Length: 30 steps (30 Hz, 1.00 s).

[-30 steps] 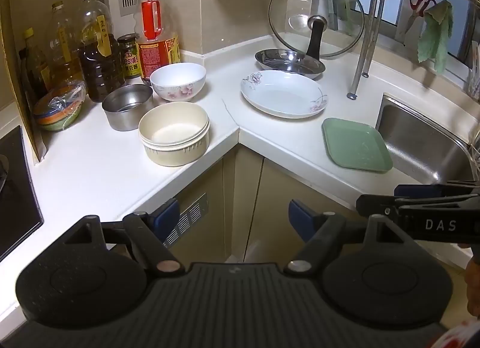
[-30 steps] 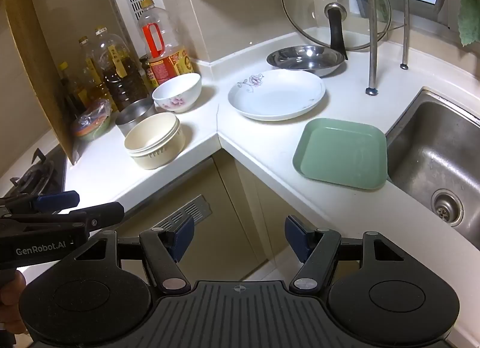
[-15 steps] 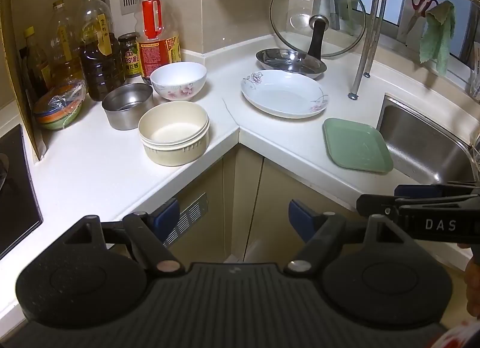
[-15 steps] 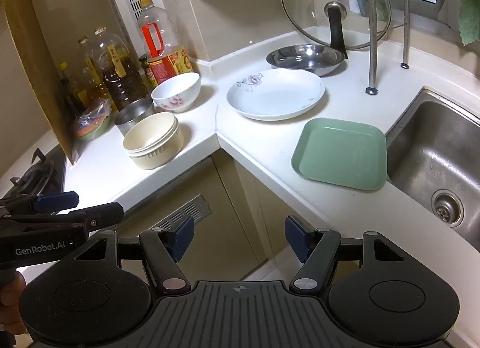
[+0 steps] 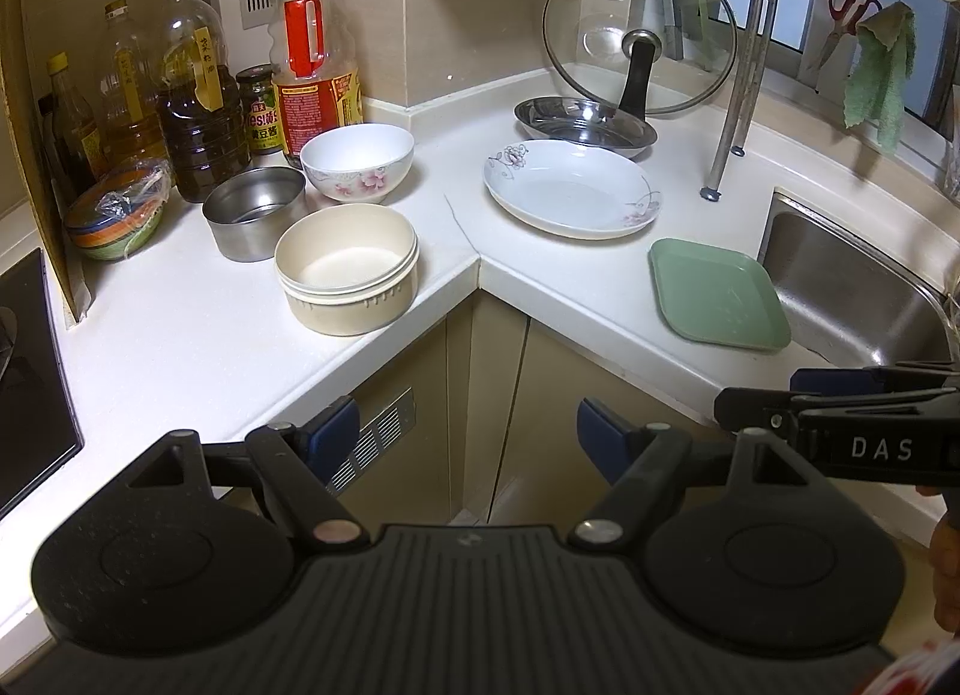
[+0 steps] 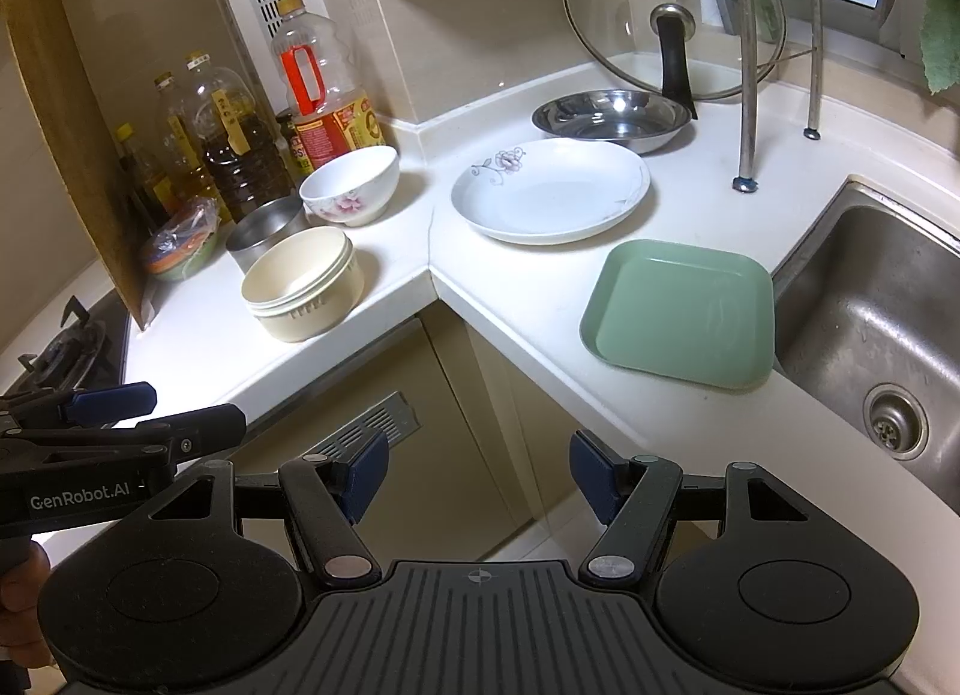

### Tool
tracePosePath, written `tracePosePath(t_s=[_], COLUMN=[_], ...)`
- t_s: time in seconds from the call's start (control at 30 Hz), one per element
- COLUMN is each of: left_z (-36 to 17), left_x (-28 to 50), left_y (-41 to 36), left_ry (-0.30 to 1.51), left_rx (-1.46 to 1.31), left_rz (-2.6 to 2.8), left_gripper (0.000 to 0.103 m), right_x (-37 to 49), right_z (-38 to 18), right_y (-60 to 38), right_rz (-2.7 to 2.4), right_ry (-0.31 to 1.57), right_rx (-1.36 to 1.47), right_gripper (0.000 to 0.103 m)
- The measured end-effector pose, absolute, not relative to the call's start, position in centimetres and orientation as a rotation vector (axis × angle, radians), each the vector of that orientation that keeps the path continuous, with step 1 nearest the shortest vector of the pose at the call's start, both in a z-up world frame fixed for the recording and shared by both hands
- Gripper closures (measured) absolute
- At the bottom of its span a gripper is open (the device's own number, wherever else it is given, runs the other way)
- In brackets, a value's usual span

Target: Organize plates and bowls

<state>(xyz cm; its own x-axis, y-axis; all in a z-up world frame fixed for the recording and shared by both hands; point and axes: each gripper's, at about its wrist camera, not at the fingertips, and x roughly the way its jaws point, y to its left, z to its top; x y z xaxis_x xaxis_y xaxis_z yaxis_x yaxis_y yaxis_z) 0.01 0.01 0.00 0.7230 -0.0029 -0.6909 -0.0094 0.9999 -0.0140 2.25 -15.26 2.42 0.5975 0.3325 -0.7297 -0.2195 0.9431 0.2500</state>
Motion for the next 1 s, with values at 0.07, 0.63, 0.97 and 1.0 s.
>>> tracePosePath(t_s=[0.07, 0.63, 0.97, 1.0], left_z=[-0.01, -0.07, -0.06, -0.06], left_x=[0.01, 0.25, 0.27, 0.27], left_y=[0.02, 0.69, 0.61, 0.61], left_ry=[0.764, 0.766, 0.766, 0.766], left_rx=[-0.017, -0.019, -0.018, -0.018], left_rz=[0.004, 0.005, 0.005, 0.005], left_gripper=[0.025, 0.025, 0.025, 0.025], right_x=[2.33, 2.69, 2.78, 2.79], right_z=[2.43, 2.31, 2.28, 2.28], right_y=[-15.24, -15.09, -15.15, -15.15], right_rz=[0.322, 0.321, 0.321, 0.320], right_ry=[0.874, 0.877, 0.877, 0.877], right_rx=[0.139, 0.139, 0.137, 0.137], right_gripper=[0.036, 0.036, 0.036, 0.036])
